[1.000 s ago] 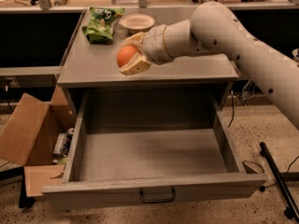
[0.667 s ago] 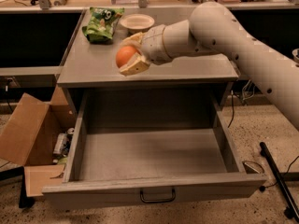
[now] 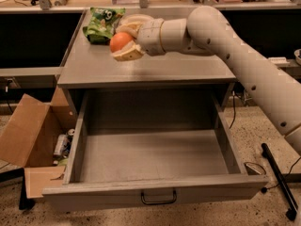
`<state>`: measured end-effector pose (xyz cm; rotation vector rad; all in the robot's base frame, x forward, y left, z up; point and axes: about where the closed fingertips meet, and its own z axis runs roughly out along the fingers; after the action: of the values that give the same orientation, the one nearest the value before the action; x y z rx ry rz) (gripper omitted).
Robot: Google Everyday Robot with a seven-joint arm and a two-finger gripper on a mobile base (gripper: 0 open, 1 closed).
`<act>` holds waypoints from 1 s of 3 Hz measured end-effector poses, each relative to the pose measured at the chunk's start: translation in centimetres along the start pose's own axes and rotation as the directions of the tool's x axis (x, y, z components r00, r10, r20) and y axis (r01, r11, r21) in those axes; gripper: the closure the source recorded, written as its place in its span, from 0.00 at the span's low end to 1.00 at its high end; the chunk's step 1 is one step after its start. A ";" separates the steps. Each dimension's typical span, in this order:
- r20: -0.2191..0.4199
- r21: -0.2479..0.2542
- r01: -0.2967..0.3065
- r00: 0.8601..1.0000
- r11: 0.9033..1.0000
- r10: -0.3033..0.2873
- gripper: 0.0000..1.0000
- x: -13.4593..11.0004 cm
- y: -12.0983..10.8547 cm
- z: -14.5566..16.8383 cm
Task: Pick orange from top drawer and place on counter
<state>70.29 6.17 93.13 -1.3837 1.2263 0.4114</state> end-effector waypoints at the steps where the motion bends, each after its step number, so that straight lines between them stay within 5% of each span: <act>1: 0.012 0.003 -0.046 0.999 0.999 0.046 1.00 0.6 -1.3 1.9; 3: -0.087 -0.037 -0.210 0.975 0.977 0.206 1.00 4.0 -1.0 4.8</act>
Offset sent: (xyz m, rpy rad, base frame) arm 0.0526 0.0217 -0.0433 -0.0232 0.2753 -0.0880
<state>74.65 8.50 89.08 -1.3265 1.4449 0.5349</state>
